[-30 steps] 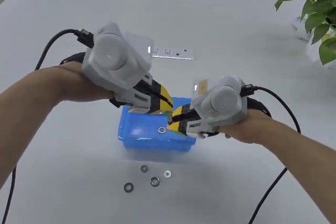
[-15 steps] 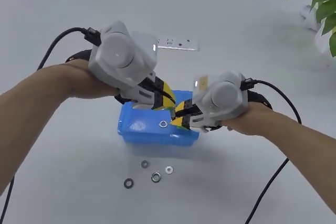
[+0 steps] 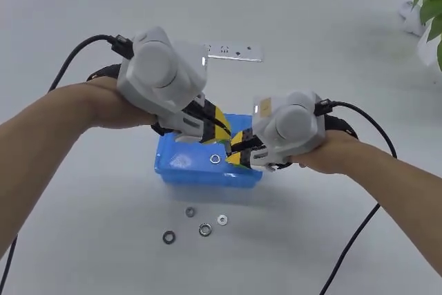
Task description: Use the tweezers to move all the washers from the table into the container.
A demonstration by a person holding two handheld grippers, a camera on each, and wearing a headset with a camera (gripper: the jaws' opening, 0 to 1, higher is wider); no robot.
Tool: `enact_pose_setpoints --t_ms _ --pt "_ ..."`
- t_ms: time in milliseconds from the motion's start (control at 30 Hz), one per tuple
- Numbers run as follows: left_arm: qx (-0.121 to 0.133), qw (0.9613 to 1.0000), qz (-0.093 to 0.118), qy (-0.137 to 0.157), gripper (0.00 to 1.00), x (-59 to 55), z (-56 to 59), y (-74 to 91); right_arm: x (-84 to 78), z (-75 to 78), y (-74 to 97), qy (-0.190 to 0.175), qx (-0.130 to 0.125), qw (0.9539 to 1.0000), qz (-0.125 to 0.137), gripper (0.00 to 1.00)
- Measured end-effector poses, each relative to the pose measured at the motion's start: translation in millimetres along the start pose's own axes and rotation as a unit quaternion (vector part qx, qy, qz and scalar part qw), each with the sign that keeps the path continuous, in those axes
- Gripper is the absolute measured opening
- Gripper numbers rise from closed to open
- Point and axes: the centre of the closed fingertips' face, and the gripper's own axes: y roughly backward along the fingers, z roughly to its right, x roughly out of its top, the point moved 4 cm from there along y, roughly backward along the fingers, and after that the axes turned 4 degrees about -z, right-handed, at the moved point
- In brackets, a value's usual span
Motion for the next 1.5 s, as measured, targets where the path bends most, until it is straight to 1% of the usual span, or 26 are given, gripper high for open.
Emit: enact_pose_setpoints --t_ms 433,867,1200,1500 --pt "0.007 1.0 0.003 -0.007 0.06 7.8 1.0 6.9 5.0 1.1 9.2 0.004 -0.01 0.9999 0.004 0.11" --pt "0.012 0.9997 0.002 -0.022 0.06 22.5 5.4 18.6 14.4 -1.4 25.5 0.005 -0.025 0.9996 0.011 0.11" --pt "0.016 0.9993 -0.001 -0.033 0.06 33.2 13.4 29.3 23.4 -6.8 36.9 0.005 -0.035 0.9993 0.016 0.11" --pt "0.016 0.9989 -0.01 -0.043 0.06 39.8 25.4 37.2 29.1 -17.6 45.9 0.003 -0.041 0.9989 0.022 0.11"
